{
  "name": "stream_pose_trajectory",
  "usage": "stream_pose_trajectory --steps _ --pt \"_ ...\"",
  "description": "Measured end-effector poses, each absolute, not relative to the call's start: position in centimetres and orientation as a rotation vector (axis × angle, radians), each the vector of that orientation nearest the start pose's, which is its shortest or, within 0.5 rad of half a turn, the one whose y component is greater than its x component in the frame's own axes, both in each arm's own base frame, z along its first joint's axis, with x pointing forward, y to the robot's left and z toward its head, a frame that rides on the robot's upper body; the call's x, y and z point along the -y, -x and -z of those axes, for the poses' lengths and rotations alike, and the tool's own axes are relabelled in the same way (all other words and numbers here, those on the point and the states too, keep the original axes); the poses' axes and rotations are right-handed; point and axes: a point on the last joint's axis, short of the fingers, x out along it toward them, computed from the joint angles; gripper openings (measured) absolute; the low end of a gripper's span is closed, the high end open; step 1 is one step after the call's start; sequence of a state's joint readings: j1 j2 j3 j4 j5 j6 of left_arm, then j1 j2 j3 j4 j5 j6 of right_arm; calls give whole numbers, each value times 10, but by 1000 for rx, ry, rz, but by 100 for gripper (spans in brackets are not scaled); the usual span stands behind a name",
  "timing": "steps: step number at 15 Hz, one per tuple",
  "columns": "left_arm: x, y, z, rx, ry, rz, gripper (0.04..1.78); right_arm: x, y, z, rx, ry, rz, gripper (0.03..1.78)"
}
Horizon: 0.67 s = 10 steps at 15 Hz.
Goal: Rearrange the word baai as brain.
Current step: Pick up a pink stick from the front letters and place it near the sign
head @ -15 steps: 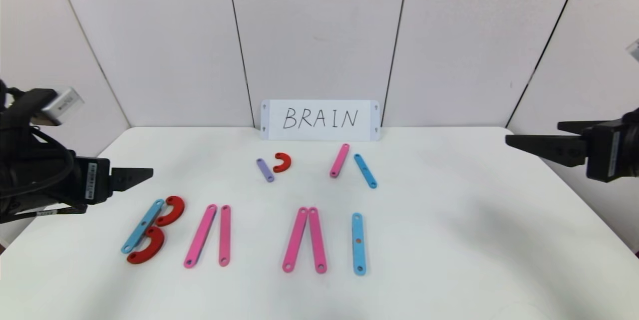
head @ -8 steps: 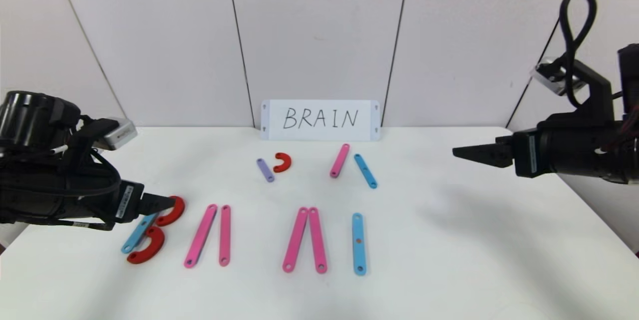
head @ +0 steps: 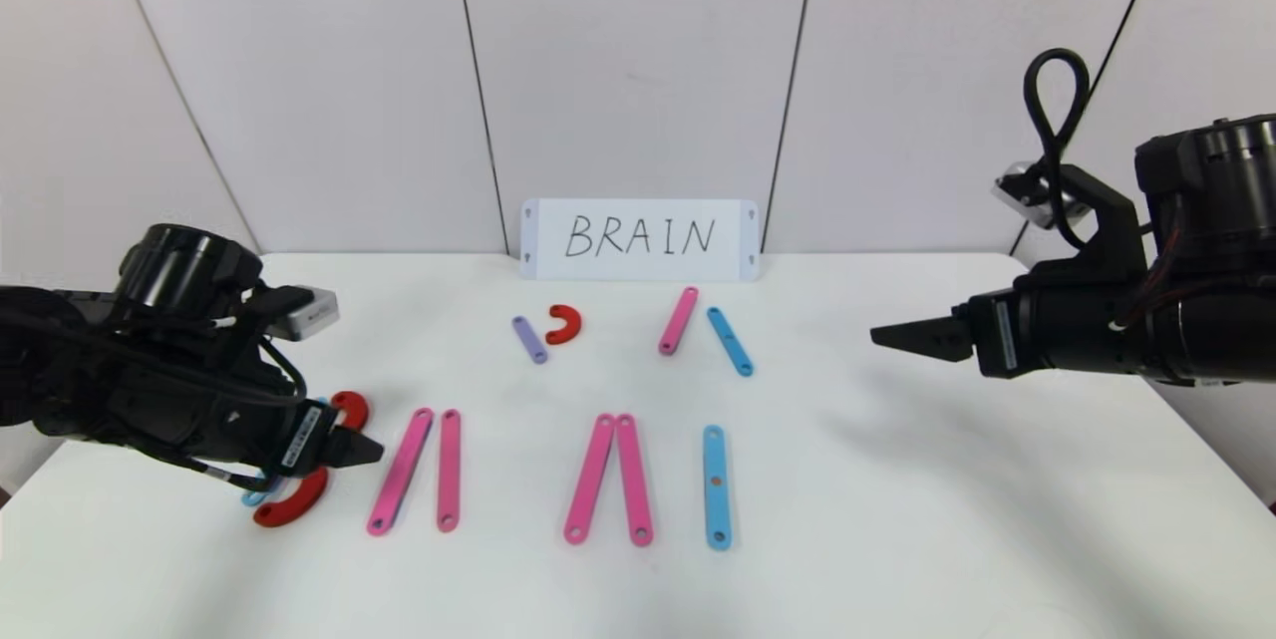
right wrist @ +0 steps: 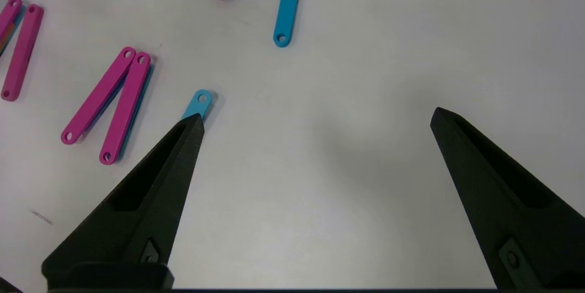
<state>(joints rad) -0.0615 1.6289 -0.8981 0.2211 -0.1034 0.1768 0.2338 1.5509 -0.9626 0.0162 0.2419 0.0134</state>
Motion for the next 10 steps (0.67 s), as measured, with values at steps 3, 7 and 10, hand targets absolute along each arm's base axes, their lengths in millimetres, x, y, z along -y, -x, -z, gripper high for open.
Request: stream_pose_trajectory --steps 3,7,10 --pt "26 -261 -145 -975 -149 254 174 -67 -258 -205 -623 -15 -456 173" --pt "34 -262 -135 -1015 -158 257 174 -67 -259 -204 -597 -15 -454 173" --pt "41 -266 -128 -1036 -151 205 174 -67 -258 -201 -598 -14 -453 173"
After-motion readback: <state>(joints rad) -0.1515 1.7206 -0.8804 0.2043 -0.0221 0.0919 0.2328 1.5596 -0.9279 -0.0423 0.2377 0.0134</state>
